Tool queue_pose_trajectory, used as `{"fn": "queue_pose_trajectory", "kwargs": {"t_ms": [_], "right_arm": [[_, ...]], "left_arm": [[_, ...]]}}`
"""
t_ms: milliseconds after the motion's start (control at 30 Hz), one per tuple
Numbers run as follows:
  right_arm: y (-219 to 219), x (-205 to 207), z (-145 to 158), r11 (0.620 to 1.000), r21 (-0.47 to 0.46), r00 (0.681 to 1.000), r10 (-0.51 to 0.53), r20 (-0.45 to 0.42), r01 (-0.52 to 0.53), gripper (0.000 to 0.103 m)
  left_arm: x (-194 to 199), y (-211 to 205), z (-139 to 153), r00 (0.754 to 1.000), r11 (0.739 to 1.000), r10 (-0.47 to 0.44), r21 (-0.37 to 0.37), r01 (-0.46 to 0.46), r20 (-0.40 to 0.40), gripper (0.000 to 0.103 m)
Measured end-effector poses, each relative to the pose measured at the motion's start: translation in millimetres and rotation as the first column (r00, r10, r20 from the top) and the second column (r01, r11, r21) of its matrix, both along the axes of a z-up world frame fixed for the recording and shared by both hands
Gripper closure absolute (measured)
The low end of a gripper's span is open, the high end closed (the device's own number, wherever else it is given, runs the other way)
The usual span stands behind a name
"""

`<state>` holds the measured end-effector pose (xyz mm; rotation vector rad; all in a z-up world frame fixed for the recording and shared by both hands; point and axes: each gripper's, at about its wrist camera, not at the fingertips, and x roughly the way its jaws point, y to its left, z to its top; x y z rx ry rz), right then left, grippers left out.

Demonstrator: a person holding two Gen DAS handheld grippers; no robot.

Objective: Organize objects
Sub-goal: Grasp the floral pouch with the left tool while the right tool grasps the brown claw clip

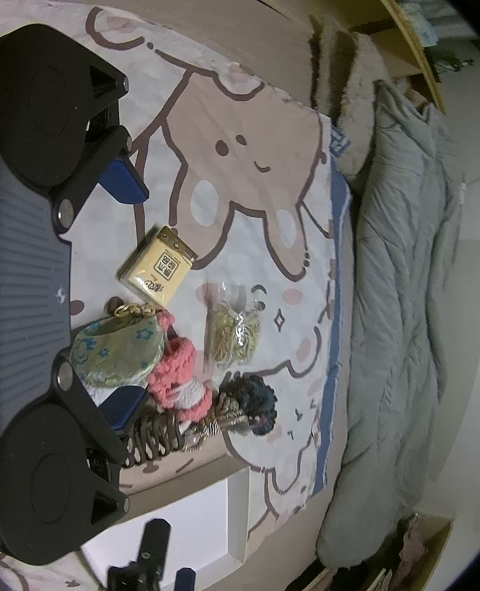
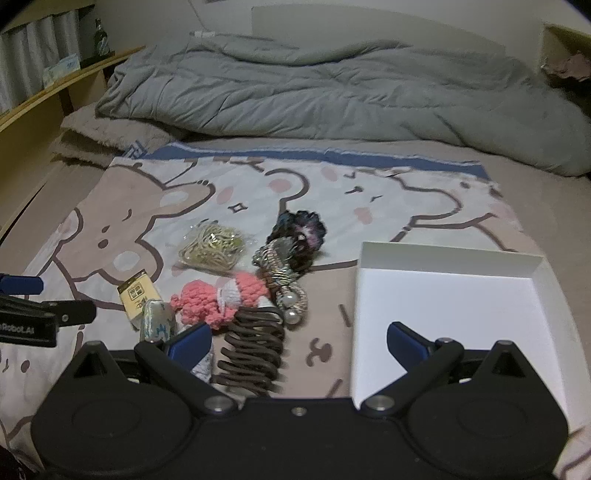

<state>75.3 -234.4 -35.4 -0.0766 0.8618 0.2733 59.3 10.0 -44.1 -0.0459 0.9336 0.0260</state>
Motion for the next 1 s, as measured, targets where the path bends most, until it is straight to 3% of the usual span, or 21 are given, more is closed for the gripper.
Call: {"fn": "queue_pose_trajectory", "kwargs": {"t_ms": [233,500,700,800,900,1000], "right_arm": [[24,29,-31,0.999,0.019,0.994,0.037,-0.106,-0.035,0.008],[32,54,-77,0.996,0.077,0.97,-0.022,-0.243,0.042,0.014],[33,57,-100,0.992,0.119,0.95,-0.006,-0.313,0.045,0.016],[36,57,-107,0.993,0.117,0.944,0.009,-0.331,0.032,0.022],[36,59,-113,0.992,0.118,0.94,0.002,-0.34,0.04,0.029],[33,61,-117,0.989,0.141,0.939,0.008,-0.343,0.043,0.032]], "left_arm": [[20,2,-19,0.999,0.998,0.033,-0.044,-0.035,-0.042,0.0],[35,4,-45,0.981,0.986,0.114,-0.104,-0.132,-0.157,0.0],[39,-2,-52,0.974,0.971,0.106,-0.19,-0.145,-0.202,0.002],[41,-8,-55,0.969,0.96,0.104,-0.231,-0.157,-0.224,0.01],[44,-17,-57,0.971,0.967,0.079,-0.217,-0.129,-0.224,0.019],[46,-20,-61,0.968,0.972,0.063,-0.203,-0.115,-0.243,0.036]]}}
